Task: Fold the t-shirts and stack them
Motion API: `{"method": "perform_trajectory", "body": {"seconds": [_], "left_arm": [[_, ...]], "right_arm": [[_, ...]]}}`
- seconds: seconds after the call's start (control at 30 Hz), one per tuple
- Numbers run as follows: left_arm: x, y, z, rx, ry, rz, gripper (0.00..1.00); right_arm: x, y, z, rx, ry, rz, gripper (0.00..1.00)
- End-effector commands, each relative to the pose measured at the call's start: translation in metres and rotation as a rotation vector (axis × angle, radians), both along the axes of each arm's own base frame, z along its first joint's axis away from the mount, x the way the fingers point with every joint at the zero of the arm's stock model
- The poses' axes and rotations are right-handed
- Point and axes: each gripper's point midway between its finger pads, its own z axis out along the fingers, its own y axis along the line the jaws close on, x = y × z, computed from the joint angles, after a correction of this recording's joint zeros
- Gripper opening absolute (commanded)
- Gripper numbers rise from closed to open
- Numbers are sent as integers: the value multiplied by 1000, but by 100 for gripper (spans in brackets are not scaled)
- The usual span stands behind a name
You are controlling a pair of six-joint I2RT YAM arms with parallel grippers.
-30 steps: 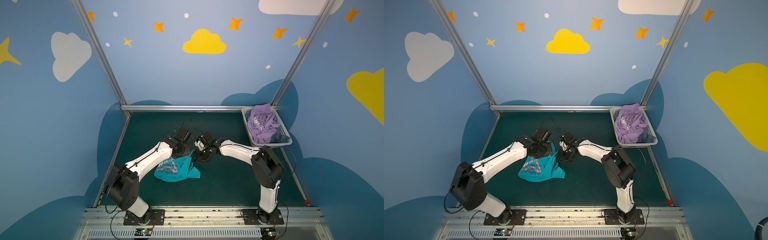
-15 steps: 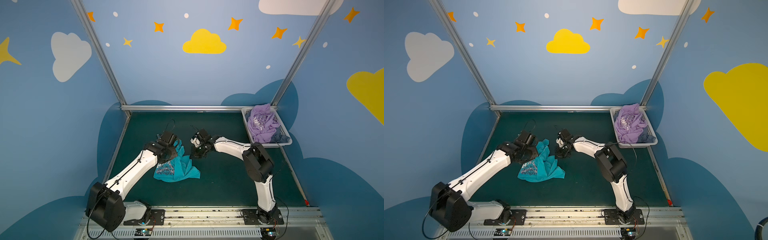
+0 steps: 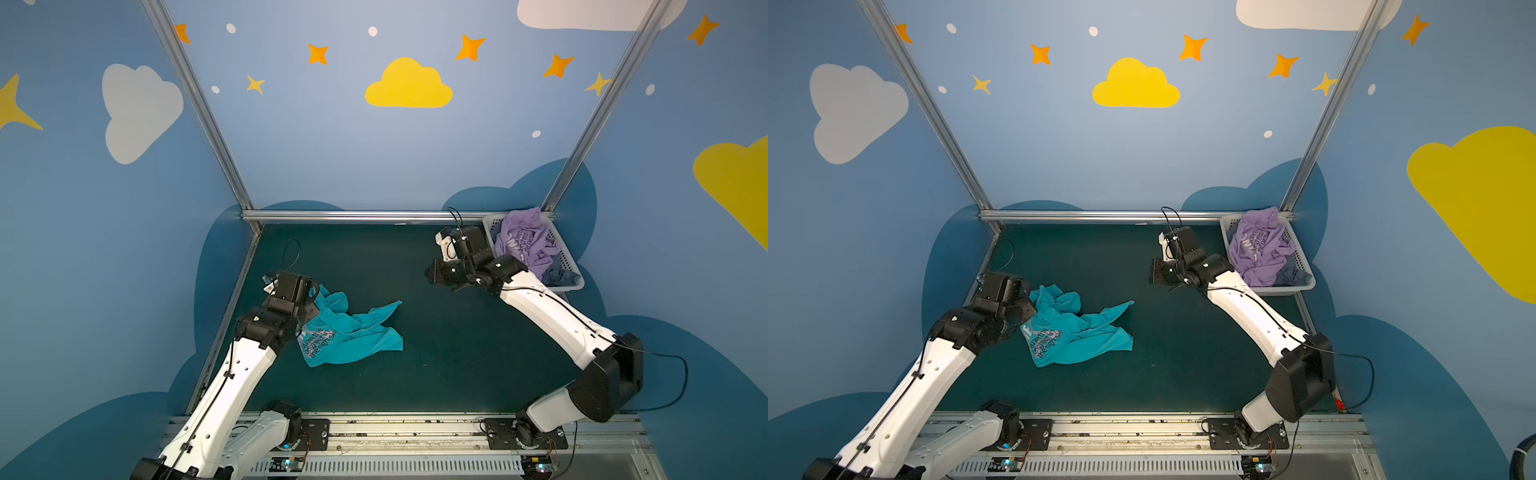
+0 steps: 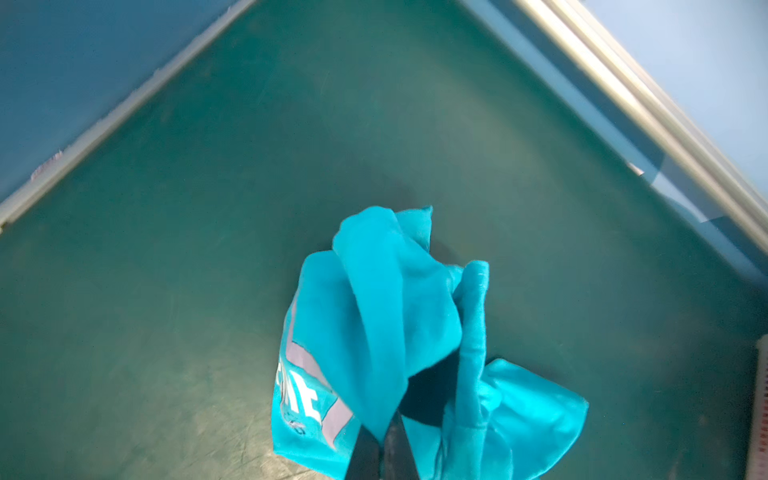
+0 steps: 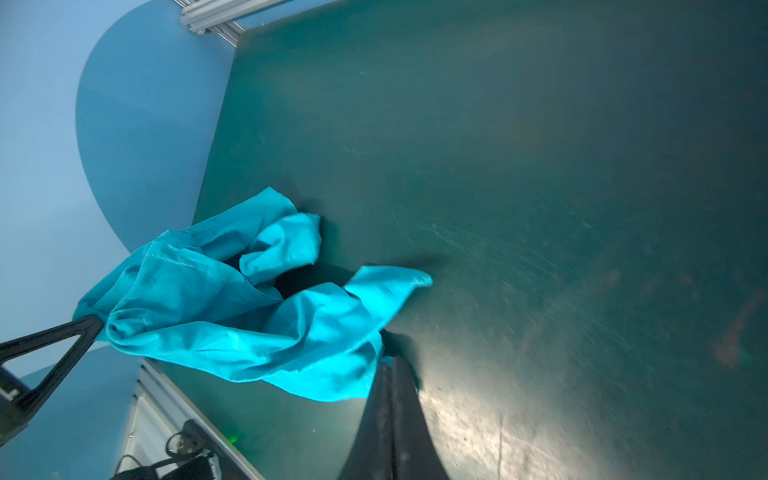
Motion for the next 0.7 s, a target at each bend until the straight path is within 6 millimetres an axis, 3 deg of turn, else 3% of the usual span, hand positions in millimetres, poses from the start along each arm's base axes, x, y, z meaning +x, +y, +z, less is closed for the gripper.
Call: {"method": "perform_trajectory", "body": {"seconds": [0.0, 0.03, 0.17, 0.27, 0.37, 0.47, 0.67], "left_arm": [[-28, -2, -50, -41, 157, 32, 4], [-34, 0, -61, -39, 190, 44, 4], [-50, 7, -79, -15, 254, 66, 4], [-52, 9, -78, -7, 240, 66, 4], [-52, 9, -79, -5, 242, 63, 4], [-53, 8, -83, -10, 257, 58, 4], [-54, 7, -87, -15, 265, 57, 4]], "right_arm": [[-11, -6, -34, -28, 37, -5, 0], [-13, -3, -40, -14, 40, 11, 3], [-28, 22, -76, 7, 170, 64, 44], [-42, 51, -104, -30, 302, 122, 59], [-49, 82, -121, -59, 367, 195, 61], [-44, 107, -135, -32, 385, 229, 61], [-25, 125, -159, 19, 453, 200, 56]]}}
